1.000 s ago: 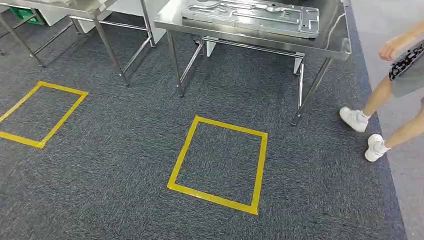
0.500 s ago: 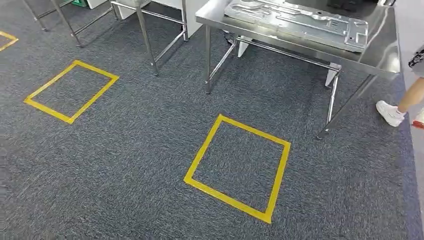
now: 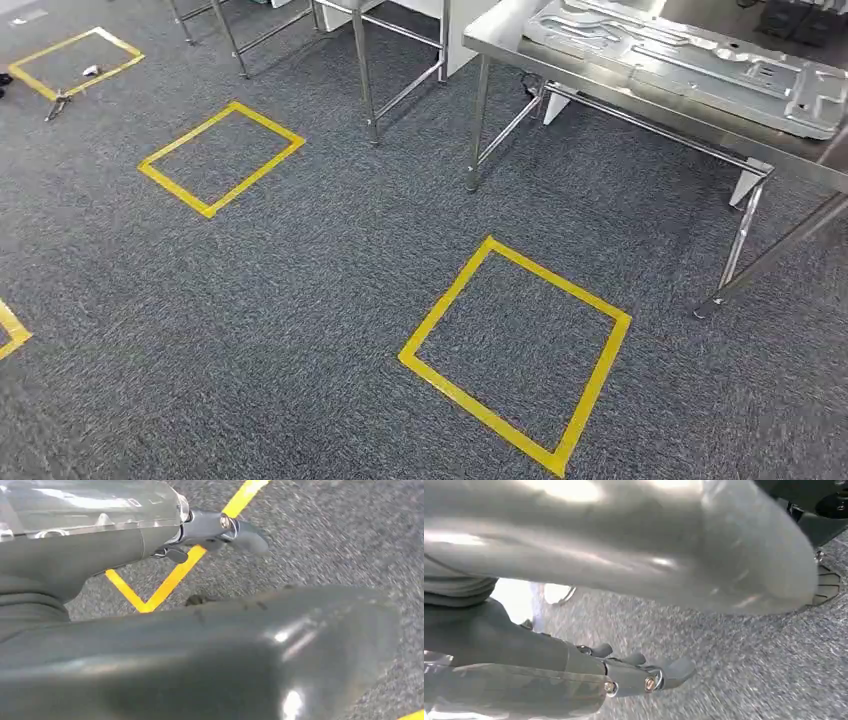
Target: Take the parts from the cabinet and place them on the table.
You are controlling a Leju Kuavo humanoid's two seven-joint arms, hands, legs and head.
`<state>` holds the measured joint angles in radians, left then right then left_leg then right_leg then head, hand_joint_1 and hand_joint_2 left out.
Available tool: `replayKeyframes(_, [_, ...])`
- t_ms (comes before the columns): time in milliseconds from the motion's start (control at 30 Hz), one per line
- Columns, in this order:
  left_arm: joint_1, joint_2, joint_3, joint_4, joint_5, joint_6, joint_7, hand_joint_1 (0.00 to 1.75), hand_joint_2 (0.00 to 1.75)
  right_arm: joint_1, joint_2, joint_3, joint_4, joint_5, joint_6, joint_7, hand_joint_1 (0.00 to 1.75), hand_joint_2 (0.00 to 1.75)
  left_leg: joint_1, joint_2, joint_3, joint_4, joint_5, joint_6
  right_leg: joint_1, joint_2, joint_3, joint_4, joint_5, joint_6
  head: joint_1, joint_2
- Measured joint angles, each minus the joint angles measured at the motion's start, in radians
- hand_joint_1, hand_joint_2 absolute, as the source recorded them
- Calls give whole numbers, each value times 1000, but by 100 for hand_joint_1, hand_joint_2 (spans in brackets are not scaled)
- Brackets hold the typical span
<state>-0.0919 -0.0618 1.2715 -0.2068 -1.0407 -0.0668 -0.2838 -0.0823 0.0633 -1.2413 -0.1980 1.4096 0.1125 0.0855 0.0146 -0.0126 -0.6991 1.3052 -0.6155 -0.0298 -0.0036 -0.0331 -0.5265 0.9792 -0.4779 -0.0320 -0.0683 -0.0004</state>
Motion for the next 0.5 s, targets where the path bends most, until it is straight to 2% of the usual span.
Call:
replayKeyframes(33, [3,0,0,0,-4,0,2,0,0,-1,0,3,0,1,0,0,0,0,0,2,-1,5,10,-2,1,-11,1,1,-1,1,0,0])
replayKeyframes(67, [5,1,0,0,-8,0,10,0,0,-2,-1,6,0,1,-1,0,0,0,0,5,23,-39,42,-2,1,-23,2,1,-3,3,0,0])
replayKeyframes(100, [5,3,-2,0,-12,0,20,0,0,-3,-1,9,0,1,-3,0,0,0,0,12,68,-124,85,-1,1,-34,4,3,-5,5,0,0])
replayKeyframes(133, [5,4,-2,0,-18,-2,36,0,0,-4,-1,12,0,1,-7,0,0,0,0,32,124,-226,129,2,1,-46,8,5,-9,7,0,0])
replayKeyframes(167, [4,6,-3,0,-21,-5,55,0,0,-4,-1,14,0,1,-11,1,0,0,-3,87,167,-304,143,8,4,-56,12,7,-14,12,0,0])
replayKeyframes(200, [2,6,-4,0,-27,-6,69,0,0,-3,-1,14,0,-1,-16,1,0,0,-11,84,168,-312,140,16,9,-64,13,14,-19,19,0,0])
replayKeyframes(300, [11,10,-11,0,-46,-17,126,0,0,-11,-1,15,0,-6,-19,4,0,0,-14,52,160,-311,141,28,7,-89,19,9,-20,29,0,0])
replayKeyframes(333, [13,10,-15,0,-52,-21,143,0,0,-12,-1,15,0,-8,-21,4,0,0,-7,41,168,-321,148,38,7,-88,20,13,-26,38,0,0])
replayKeyframes(367, [17,10,-21,0,-60,-24,156,0,0,-11,-5,15,0,-10,-22,6,0,0,-5,34,171,-325,152,41,0,-29,15,34,-44,45,0,0])
replayKeyframes(400, [16,10,-27,0,-64,-25,170,0,0,-9,-5,15,0,-11,-23,6,0,0,-4,26,168,-325,155,47,-2,9,-9,86,-82,46,0,0])
replayKeyframes(433, [15,10,-31,0,-69,-26,182,0,0,-6,-5,15,0,-12,-24,7,0,0,-4,17,166,-325,156,49,-4,24,-45,163,-124,47,0,0])
replayKeyframes(467, [14,10,-33,0,-70,-29,191,0,0,-3,-5,15,0,-12,-24,7,0,0,-5,5,165,-325,156,49,-5,29,-88,252,-162,48,0,0])
replayKeyframes(500, [15,11,-36,0,-71,-29,199,0,0,-1,-5,15,0,-13,-26,7,0,0,-5,-9,164,-323,156,49,-6,30,-125,322,-180,50,0,0])
